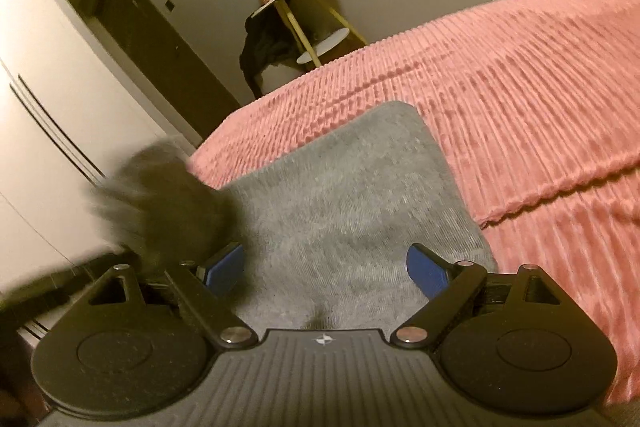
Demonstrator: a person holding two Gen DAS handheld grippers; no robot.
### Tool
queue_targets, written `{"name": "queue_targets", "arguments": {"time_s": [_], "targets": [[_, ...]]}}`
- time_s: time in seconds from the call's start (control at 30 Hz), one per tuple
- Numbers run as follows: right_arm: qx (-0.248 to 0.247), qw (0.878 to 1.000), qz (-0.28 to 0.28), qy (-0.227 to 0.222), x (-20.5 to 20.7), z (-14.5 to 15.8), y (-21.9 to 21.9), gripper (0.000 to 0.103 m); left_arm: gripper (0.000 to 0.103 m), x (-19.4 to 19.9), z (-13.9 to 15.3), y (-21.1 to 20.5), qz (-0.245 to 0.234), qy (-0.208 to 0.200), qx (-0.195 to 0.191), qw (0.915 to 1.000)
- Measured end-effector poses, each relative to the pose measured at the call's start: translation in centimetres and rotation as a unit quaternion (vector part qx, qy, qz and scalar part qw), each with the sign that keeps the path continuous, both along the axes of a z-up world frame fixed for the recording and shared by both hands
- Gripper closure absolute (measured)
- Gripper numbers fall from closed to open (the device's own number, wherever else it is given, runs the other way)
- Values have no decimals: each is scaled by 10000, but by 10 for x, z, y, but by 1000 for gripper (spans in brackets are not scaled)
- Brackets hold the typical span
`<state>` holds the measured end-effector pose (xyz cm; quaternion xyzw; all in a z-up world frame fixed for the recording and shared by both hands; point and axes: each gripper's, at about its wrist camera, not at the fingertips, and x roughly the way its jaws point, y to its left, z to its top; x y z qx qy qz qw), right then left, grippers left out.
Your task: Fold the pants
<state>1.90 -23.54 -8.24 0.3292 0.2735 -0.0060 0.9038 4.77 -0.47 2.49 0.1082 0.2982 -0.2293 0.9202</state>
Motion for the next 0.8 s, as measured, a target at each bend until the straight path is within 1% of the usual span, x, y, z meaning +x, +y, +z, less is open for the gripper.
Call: {"name": "queue_targets", "arguments": {"time_s": [0.03,0.1,0.17,0.23,0.27,0.33,0.37,0.4,0.43,0.47,0.5,0.6,0.63,0.67,0.7,0.77,0.8], "targets": [[86,10000,39,-14,0,-1,-1,14,12,-6,-3,-1,-4,-28,54,10000],[189,9997,129,-63,1,-1,-2,14,12,-14,-3,5,-10,0,14,10000],[397,9989,254,-35,5,-4,-3,14,11,-22,-11,14,315,70,-89,9994],[606,9976,327,41,8,-8,-4,14,11,-29,-18,27,818,184,-176,9963],[726,9966,368,82,11,-9,-4,14,11,-28,-24,35,1043,233,-201,9941],[952,9942,491,128,17,-12,-4,19,11,-24,-39,51,1436,452,-221,9884],[993,9935,520,176,20,-12,-2,23,11,-25,-44,55,1579,620,-249,9852],[1029,9929,544,236,24,-13,-1,27,12,-20,-47,56,1657,812,-304,9824],[1035,9927,535,319,28,-14,1,28,12,-16,-49,57,1688,988,-405,9799],[1036,9925,523,396,32,-16,2,28,13,-14,-50,58,1696,1047,-515,9786],[1032,9921,519,486,36,-18,3,28,13,-11,-52,60,1732,1062,-591,9774],[1061,9906,485,717,49,-23,7,28,15,-6,-62,63,1932,1183,-552,9724],[1104,9898,490,751,53,-25,8,28,16,-3,-66,65,1968,1315,-582,9698],[1147,9889,511,791,57,-27,8,27,22,-1,-69,68,2056,1428,-586,9664],[1184,9881,524,830,61,-28,10,24,22,3,-73,72,2172,1537,-631,9619],[1308,9859,590,865,68,-32,9,21,22,5,-79,86,2291,1765,-1070,9513],[1343,9852,581,888,73,-34,10,21,22,6,-80,89,2316,1802,-1172,9488]]}}
